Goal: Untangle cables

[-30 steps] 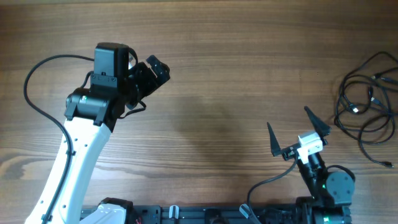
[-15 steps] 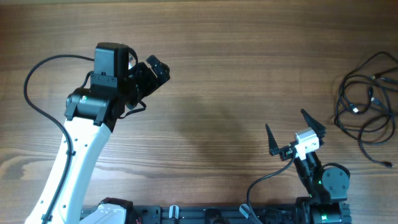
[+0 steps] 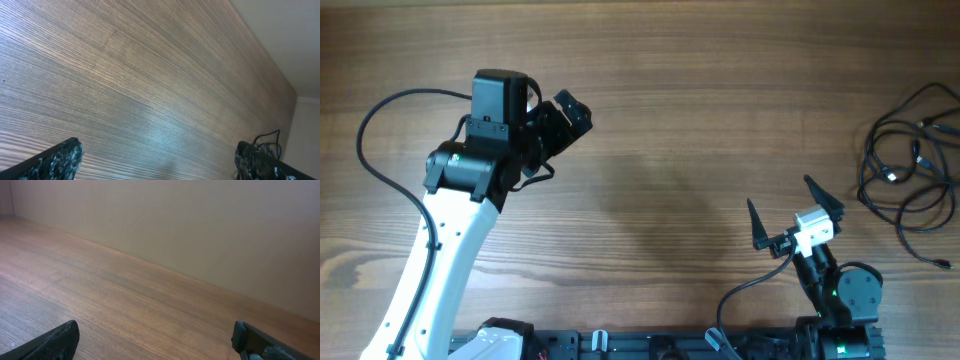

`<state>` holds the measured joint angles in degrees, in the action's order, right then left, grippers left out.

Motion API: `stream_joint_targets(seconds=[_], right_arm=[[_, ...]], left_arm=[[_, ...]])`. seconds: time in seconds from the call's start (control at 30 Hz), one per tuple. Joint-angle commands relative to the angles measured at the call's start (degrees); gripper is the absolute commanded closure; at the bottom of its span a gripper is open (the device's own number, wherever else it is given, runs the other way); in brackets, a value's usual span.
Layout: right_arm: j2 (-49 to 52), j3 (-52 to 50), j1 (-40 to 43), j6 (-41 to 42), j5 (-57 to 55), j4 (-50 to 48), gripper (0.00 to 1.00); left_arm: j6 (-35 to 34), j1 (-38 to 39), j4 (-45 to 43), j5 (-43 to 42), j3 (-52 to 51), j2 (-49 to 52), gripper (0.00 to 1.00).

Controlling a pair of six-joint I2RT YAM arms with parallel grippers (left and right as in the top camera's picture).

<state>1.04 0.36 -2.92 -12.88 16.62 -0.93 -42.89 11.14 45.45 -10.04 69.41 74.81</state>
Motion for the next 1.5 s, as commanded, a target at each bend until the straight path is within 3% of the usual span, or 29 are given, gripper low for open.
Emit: stream_joint_targets(seconds=[0.0,0.13,0.37,0.73,1.1,1.47], right_arm=[[-0.8,-0.1,-0.2,1.0,-0.8,-0.3,0.01],[-0.8,-0.1,-0.2,1.0,-0.8,-0.3,0.00],[-0.8,-0.1,-0.2,1.0,-0.8,-0.3,0.01],[-0.8,-0.1,-0.2,1.0,-0.8,-0.3,0.00],[-0.8,-0.1,-0.2,1.0,-0.8,-0.3,0.00],[-0.8,-0.1,-0.2,1.0,-0.8,-0.3,0.00]], left_arm=[[2.8,-0.2,-1.2,3.5,0.6,-0.8,0.00],[13.5,-0.3,-12.3,2.6,-3.0,-5.3,0.00],[29.8,-1.2,-33.1,-1.0,-21.5,-22.4,0.00],[36.7,-8.9,-47.3,-3.4,-51.5,-50.4,0.00],[36.7,-9.8,-47.8,-3.4,-66.6,-70.1,0.00],[36.4,-9.8,-42.2,-3.4,-69.1,-74.6,0.00]])
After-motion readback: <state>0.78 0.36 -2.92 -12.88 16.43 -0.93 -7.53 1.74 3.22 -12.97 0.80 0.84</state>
